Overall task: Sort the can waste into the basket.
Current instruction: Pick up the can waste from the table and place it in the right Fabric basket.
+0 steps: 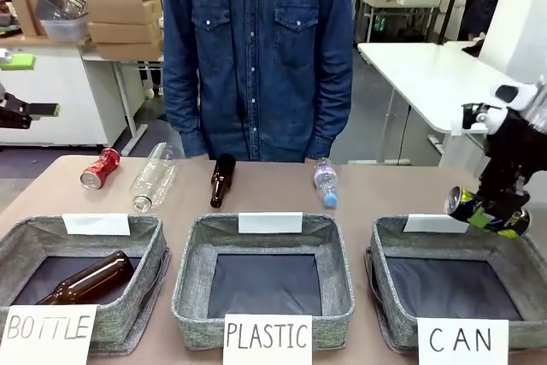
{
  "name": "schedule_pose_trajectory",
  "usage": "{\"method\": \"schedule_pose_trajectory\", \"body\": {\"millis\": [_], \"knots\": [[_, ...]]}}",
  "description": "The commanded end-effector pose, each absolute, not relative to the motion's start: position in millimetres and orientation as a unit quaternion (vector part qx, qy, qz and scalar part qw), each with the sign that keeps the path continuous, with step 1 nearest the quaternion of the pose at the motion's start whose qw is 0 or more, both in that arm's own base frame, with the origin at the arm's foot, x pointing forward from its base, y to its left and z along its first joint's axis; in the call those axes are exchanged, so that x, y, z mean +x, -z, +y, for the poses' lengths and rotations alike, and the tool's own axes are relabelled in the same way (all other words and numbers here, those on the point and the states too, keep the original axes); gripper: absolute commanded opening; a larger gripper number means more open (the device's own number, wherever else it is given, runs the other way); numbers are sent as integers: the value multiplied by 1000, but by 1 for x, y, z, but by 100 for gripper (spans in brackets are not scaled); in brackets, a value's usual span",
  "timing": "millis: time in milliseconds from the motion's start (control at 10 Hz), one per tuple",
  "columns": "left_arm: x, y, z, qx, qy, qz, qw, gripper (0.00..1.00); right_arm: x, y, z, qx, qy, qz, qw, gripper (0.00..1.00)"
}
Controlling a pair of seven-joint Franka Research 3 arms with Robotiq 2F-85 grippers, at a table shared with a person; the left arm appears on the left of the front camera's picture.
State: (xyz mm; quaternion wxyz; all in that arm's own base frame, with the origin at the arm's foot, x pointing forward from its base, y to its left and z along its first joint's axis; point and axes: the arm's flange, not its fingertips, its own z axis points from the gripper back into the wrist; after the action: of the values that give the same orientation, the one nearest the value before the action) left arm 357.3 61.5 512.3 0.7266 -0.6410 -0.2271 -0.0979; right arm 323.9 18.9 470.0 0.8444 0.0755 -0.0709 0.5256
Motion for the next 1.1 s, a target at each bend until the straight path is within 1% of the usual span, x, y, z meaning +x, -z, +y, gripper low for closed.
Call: {"method": "schedule_pose_trajectory", "body": {"millis": [0,400,500,600,1000], "knots": [[357,-513,62,-641,110,-231,724,100,313,-465,6,80,-548,-78,829,0],[357,-513,62,-641,110,-231,724,100,322,-467,4,90,-556,-72,823,0],[357,-513,62,-641,110,-231,724,100,322,-467,3,93,-557,-73,822,87],[357,-513,62,-641,110,-231,724,100,322,-466,3,91,-556,-75,823,99],[357,-513,62,-641,110,-231,724,100,326,-465,1,97,-548,-78,827,100]]}}
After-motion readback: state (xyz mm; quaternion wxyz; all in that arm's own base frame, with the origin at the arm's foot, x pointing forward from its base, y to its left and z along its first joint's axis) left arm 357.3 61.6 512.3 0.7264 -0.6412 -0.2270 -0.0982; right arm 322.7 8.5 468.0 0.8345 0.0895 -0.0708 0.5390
